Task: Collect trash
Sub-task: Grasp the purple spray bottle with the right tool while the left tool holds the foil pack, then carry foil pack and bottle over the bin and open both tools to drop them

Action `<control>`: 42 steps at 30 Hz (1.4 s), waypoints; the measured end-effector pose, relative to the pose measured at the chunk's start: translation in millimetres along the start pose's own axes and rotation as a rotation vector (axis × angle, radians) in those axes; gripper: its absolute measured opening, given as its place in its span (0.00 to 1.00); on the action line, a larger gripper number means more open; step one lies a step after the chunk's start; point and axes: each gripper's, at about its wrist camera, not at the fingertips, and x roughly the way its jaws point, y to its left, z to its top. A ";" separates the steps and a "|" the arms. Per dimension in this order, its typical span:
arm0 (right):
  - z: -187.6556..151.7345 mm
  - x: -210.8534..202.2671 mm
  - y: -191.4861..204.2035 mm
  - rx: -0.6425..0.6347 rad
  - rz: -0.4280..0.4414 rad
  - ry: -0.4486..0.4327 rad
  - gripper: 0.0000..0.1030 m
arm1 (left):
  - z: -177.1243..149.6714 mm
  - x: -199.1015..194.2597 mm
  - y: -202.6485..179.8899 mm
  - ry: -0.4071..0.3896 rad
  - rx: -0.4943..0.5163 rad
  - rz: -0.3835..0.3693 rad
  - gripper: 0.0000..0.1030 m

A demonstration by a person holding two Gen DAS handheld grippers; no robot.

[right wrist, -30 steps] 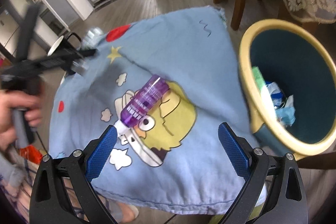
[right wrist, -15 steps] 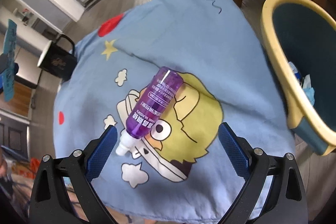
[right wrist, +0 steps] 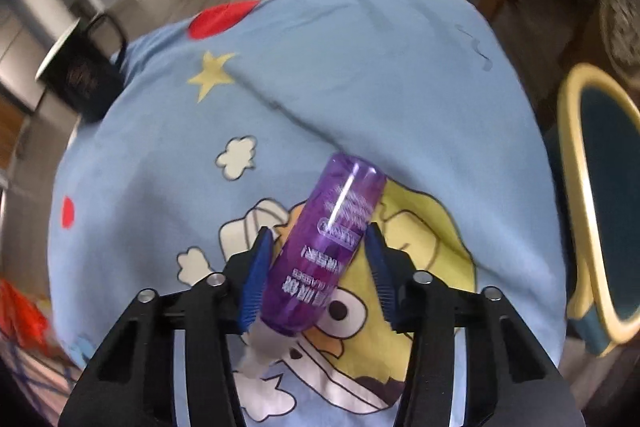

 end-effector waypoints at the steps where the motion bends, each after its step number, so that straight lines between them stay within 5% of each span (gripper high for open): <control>1: -1.4 -0.3 4.0 -0.037 -0.004 -0.002 0.39 | 0.6 -0.6 1.1 -0.002 0.000 0.005 0.66; 6: -10.3 -9.5 11.0 -0.138 0.023 -0.011 0.35 | 1.9 0.3 -0.9 -0.004 0.005 0.014 0.66; 18: -23.7 -96.3 -34.2 -0.150 0.087 -0.172 0.34 | 2.0 14.3 -16.9 0.021 0.042 0.033 0.66; 29: -34.7 -168.9 -102.9 -0.019 0.096 -0.326 0.33 | 2.4 38.6 -59.8 0.063 0.118 0.005 0.66; 42: -65.1 -212.0 -203.9 0.266 0.064 -0.495 0.33 | -6.8 91.4 -164.3 0.139 0.281 -0.090 0.66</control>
